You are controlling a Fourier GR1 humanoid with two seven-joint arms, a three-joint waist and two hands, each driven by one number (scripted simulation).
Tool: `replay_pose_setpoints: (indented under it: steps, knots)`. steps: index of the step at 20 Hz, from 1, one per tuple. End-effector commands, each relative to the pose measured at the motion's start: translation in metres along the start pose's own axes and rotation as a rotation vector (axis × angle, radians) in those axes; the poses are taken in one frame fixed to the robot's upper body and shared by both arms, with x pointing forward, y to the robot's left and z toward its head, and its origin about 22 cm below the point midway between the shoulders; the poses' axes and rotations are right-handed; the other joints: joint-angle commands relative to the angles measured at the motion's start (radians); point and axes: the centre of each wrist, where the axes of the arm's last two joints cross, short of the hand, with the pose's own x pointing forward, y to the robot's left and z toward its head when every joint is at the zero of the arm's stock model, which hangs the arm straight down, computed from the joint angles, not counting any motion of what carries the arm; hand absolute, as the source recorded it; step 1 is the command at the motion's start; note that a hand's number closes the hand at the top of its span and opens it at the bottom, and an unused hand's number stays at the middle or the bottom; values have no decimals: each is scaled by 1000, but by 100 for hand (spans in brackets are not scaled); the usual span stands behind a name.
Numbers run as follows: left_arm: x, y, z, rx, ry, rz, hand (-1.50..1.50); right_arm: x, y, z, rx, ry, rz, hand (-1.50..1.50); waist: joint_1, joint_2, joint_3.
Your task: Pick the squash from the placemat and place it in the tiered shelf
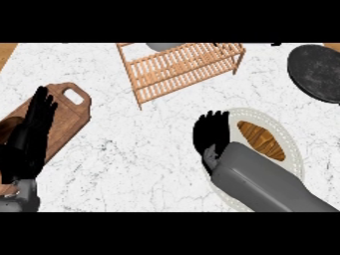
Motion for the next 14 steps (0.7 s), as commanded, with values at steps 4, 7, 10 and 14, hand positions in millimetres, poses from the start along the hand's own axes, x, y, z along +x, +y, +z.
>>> replay_pose_setpoints:
  steps: [4,7,10,14]
  knots:
    - [-5,1,9,5,-3,-4,0,4,34,1,43,196,51,-150,6,2,0]
    - [1,6,-3,1,0,0,0,-3,20,6,23,177,31,-150,7,3,0]
    - [-21,5,12,10,2,7,0,-15,44,1,48,171,46,-150,8,4,0]
    - [9,3,-5,-10,5,5,0,-16,45,1,28,141,24,-150,9,5,1]
